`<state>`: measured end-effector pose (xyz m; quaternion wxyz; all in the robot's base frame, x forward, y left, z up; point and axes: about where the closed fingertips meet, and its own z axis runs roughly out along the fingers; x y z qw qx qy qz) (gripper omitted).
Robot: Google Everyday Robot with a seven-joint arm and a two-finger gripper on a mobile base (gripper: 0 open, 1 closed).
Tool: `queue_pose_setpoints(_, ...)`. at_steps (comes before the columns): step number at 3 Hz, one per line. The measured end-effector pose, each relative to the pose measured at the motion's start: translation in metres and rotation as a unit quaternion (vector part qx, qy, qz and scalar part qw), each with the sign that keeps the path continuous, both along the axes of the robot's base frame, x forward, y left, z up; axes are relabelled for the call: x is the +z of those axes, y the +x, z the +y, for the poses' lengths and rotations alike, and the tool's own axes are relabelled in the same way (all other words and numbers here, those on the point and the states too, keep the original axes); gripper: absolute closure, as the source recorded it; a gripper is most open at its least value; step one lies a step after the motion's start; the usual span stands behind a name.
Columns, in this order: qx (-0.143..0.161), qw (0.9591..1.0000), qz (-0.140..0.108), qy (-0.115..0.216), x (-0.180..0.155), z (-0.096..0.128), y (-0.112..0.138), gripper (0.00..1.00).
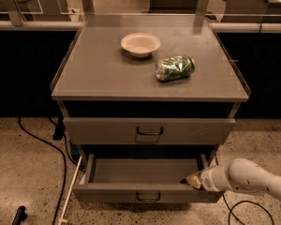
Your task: Open middle drawer
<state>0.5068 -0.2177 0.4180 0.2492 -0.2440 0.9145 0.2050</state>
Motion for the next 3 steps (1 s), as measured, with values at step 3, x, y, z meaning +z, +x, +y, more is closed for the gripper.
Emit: queue_pose_setpoints(3,0.015,0.9995,0.019,0.019,-0.011,0.010,-0.017,1.00)
